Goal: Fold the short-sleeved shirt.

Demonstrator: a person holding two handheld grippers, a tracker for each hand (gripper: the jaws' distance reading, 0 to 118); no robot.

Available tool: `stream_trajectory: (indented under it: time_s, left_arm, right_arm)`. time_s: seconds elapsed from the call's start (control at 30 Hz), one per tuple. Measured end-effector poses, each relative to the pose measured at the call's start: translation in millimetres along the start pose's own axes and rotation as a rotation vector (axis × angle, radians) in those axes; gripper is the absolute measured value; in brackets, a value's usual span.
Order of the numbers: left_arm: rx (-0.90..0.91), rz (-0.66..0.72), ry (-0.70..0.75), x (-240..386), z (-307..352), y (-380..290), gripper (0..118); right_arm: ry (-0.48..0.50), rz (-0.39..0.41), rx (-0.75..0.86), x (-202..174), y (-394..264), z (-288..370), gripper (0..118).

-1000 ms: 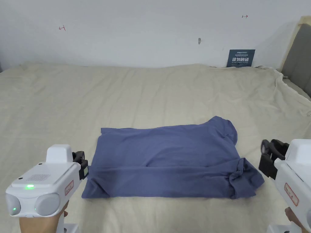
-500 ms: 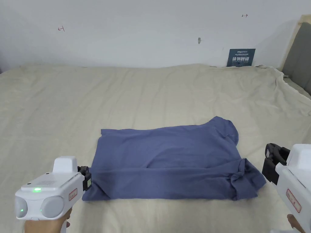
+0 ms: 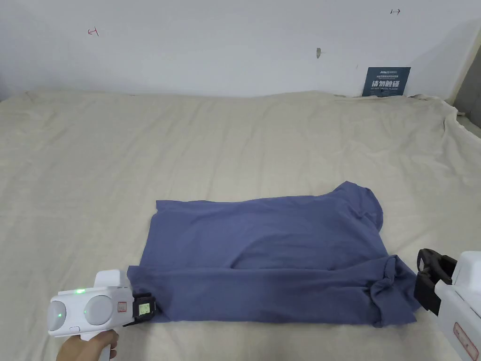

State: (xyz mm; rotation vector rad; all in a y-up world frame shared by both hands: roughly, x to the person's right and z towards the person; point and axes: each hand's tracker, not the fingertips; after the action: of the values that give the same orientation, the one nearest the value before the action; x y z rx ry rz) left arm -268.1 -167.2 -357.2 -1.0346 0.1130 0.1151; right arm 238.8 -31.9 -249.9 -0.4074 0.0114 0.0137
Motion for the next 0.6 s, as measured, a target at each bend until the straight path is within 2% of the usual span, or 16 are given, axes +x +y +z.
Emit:
stream_trajectory:
  time_s: [0.13,0.17,0.23,0.3,0.33,0.4,0.47,0.53,0.6]
  left_arm:
    - [-0.03,-0.055,0.043,11,-4,-4,86]
    - [-0.05,-0.065,0.045,13,-5,-4,80]
    - [-0.056,-0.054,0.019,14,-6,-3,61]
    - [-0.045,-0.068,0.003,18,3,-4,19]
    - [-0.025,-0.122,0.002,22,5,-4,12]
    - [-0.029,-0.156,-0.013,23,0,-3,9]
    - [-0.031,-0.129,-0.032,22,2,0,7]
    - [-0.001,-0.102,-0.04,20,14,3,7]
    - [0.024,-0.093,-0.056,19,23,4,7]
  right_arm:
    - [0.001,-0.003,-0.019,1,-2,-9,0]
    - [0.001,-0.006,-0.022,1,-3,-11,0]
    - [0.0,-0.006,-0.03,1,-4,-14,0]
    - [0.001,-0.004,-0.04,2,-5,-17,0]
    - [0.002,-0.007,-0.048,3,-6,-18,0]
    - [0.003,-0.022,-0.073,7,-9,-25,0]
    - [0.006,-0.056,-0.13,13,-15,-36,0]
    - [0.007,-0.099,-0.216,22,-24,-53,0]
    - [0.001,-0.099,-0.324,28,-37,-74,3]
